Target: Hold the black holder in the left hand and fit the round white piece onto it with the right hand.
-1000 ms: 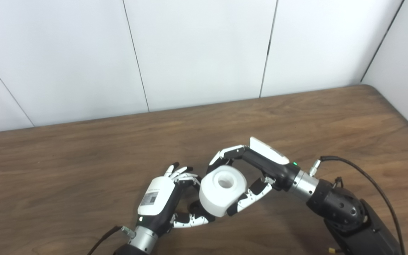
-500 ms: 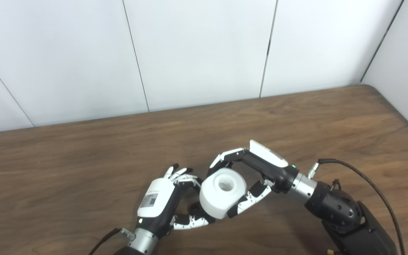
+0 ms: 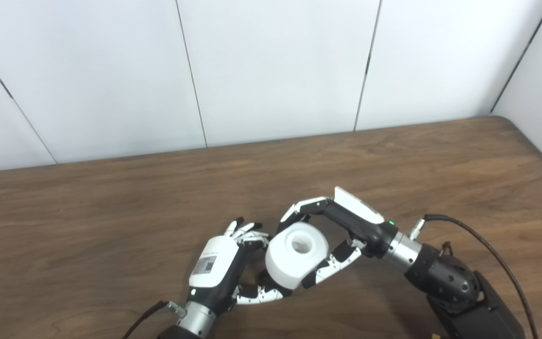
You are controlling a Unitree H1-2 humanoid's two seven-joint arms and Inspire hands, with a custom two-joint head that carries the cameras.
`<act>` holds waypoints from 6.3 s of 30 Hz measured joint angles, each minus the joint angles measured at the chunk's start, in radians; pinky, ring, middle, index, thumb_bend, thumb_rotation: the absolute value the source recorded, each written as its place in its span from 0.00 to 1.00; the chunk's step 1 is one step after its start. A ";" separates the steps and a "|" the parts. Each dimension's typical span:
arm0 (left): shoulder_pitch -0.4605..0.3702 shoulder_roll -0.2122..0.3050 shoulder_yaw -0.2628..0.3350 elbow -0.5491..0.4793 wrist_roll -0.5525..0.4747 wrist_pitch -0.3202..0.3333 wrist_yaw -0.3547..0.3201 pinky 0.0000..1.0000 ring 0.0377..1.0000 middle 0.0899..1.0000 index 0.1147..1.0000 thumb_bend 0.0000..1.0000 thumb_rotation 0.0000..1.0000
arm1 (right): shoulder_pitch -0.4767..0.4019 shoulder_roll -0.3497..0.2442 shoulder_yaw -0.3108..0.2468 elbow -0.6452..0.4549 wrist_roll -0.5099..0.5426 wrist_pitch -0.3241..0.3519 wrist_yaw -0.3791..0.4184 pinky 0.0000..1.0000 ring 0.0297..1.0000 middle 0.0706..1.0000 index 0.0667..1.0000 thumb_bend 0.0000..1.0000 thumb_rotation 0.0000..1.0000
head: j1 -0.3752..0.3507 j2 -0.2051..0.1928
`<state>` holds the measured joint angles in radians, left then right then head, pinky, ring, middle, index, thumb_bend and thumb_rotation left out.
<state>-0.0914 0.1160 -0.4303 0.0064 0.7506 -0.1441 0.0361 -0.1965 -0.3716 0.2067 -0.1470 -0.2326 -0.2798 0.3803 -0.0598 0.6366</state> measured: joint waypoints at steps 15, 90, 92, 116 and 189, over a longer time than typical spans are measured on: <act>0.000 0.000 -0.006 -0.001 0.004 0.001 0.002 1.00 0.89 0.71 0.41 0.52 0.06 | -0.004 -0.003 0.018 0.005 -0.006 0.004 0.016 0.51 0.58 0.58 0.46 0.50 0.15 | -0.005 0.020; 0.030 -0.039 -0.035 -0.028 0.024 0.034 0.000 1.00 0.88 0.70 0.42 0.52 0.06 | -0.007 -0.202 0.076 -0.143 0.047 0.285 0.197 0.80 1.00 1.00 0.92 0.80 0.19 | -0.023 0.055; 0.028 -0.038 -0.028 -0.027 0.025 0.032 0.002 1.00 0.88 0.69 0.42 0.52 0.06 | -0.006 -0.199 0.071 -0.143 0.043 0.285 0.195 0.79 1.00 1.00 0.91 0.79 0.19 | -0.029 0.054; -0.022 0.039 0.022 0.010 0.013 -0.011 0.028 1.00 0.88 0.70 0.42 0.52 0.06 | -0.055 -0.163 -0.126 -0.152 0.050 0.313 0.116 0.89 1.00 1.00 1.00 0.81 0.28 | -0.054 0.049; -0.106 0.157 0.185 0.128 -0.343 -0.100 -0.161 0.86 0.92 0.95 0.96 1.00 0.55 | 0.049 0.021 -0.282 -0.044 0.070 0.307 -0.202 0.80 0.90 0.92 0.90 0.45 0.45 | -0.061 -0.064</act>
<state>-0.1977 0.2731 -0.2453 0.1348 0.4073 -0.2445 -0.1248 -0.1473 -0.3510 -0.0753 -0.1908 -0.1629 0.0269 0.1781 -0.1212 0.5723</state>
